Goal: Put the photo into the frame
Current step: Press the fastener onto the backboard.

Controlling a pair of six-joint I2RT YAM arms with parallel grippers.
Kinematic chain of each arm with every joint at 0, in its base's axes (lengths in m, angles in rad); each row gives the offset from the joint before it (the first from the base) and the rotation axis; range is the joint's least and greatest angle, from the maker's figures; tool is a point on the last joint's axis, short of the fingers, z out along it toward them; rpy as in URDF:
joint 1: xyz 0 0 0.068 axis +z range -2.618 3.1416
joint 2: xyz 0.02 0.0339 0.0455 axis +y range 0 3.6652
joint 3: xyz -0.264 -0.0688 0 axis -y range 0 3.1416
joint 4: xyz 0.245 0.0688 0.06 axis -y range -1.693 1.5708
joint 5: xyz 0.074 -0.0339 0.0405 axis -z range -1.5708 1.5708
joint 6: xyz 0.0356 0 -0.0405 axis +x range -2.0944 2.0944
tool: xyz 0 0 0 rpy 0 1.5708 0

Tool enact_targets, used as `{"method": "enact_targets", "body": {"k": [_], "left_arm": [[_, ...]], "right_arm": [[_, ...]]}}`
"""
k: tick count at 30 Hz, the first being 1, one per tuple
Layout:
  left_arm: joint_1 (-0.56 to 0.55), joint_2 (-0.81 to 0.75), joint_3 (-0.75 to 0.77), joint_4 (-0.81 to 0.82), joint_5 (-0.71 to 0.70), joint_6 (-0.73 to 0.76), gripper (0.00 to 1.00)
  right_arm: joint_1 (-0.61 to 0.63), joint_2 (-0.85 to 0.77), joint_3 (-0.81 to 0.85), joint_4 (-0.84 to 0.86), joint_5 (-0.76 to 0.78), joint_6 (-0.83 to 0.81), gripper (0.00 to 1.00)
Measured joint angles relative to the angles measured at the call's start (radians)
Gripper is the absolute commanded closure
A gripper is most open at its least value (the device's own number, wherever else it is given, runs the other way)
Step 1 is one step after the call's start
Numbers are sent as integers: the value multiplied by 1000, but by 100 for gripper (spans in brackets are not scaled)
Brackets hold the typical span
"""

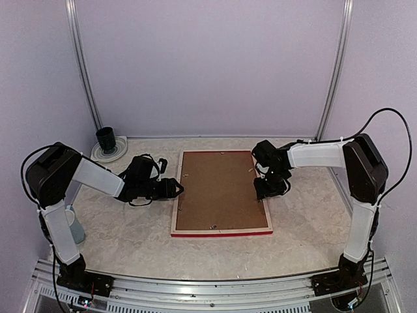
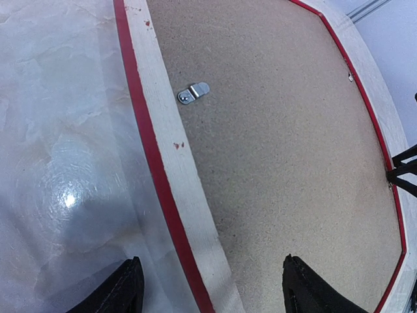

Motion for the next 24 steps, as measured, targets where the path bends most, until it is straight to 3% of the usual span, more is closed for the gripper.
{"method": "enact_targets", "body": {"k": [8, 14, 24], "left_arm": [[0, 0, 0, 1, 0, -3, 28], [0, 0, -2, 4, 0, -3, 28], [0, 0, -4, 8, 0, -8, 28]], "right_arm": [[1, -22, -42, 41, 2, 43, 61], [2, -25, -50, 50, 0, 53, 54], [2, -29, -53, 48, -29, 67, 55]]}}
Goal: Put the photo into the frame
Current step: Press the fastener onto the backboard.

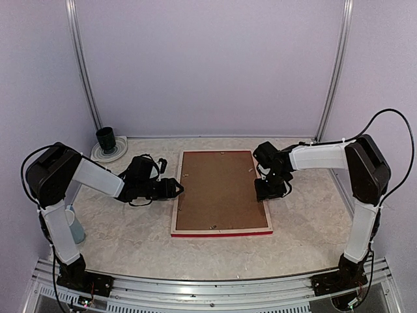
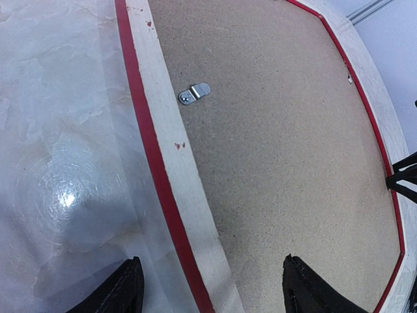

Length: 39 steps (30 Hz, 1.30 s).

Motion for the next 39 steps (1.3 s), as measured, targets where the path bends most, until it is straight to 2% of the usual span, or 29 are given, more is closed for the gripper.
{"method": "enact_targets", "body": {"k": [10, 24, 39], "left_arm": [[0, 0, 0, 0, 0, -3, 28], [0, -7, -8, 0, 0, -6, 28], [0, -8, -10, 1, 0, -7, 28]], "right_arm": [[0, -21, -24, 2, -20, 17, 64], [0, -32, -40, 18, -21, 37, 59], [-7, -31, -40, 60, -35, 85, 68]]}}
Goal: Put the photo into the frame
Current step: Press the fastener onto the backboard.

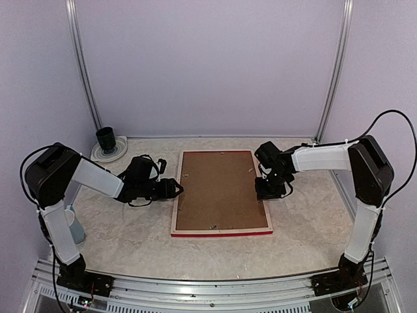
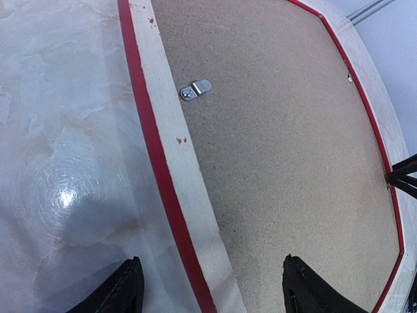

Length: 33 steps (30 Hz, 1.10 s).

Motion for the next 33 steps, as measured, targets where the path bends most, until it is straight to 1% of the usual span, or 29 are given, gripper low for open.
{"method": "enact_targets", "body": {"k": [15, 18, 23, 28, 33], "left_arm": [[0, 0, -1, 0, 0, 0, 28], [0, 0, -1, 0, 0, 0, 28], [0, 0, -1, 0, 0, -1, 28], [0, 0, -1, 0, 0, -2, 28], [0, 0, -1, 0, 0, -3, 28]], "right_arm": [[-1, 2, -16, 0, -15, -13, 68], [-1, 2, -16, 0, -14, -16, 71], [-1, 2, -16, 0, -6, -15, 81], [-1, 2, -16, 4, -6, -3, 85], [-1, 2, -16, 4, -7, -4, 85]]}}
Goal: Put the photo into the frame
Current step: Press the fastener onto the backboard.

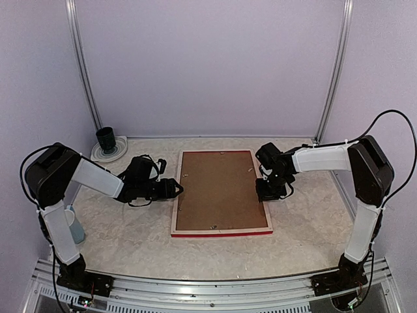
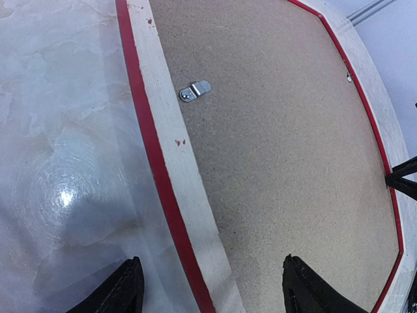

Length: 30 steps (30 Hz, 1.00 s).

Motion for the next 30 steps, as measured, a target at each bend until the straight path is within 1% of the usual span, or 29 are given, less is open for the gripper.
{"method": "enact_targets", "body": {"k": [2, 5, 9, 14, 16, 19, 23, 30], "left_arm": [[0, 0, 0, 0, 0, 0, 28], [0, 0, 0, 0, 0, 0, 28], [0, 0, 0, 0, 0, 0, 27], [0, -1, -1, 2, 0, 0, 23], [0, -3, -2, 3, -1, 0, 22], [2, -14, -16, 6, -10, 1, 19], [11, -39, -39, 0, -29, 1, 19], [-3, -80, -51, -61, -91, 0, 17]], "right_arm": [[0, 0, 0, 0, 0, 0, 83], [0, 0, 3, -2, -1, -1, 74], [0, 2, 18, -21, 4, -16, 56], [0, 2, 80, -63, 30, -49, 38], [-4, 2, 101, -66, 36, -62, 33], [-8, 2, 128, -68, 42, -77, 29], [-8, 7, 163, -67, 45, -97, 26], [-16, 47, 179, -47, 65, -141, 25]]}}
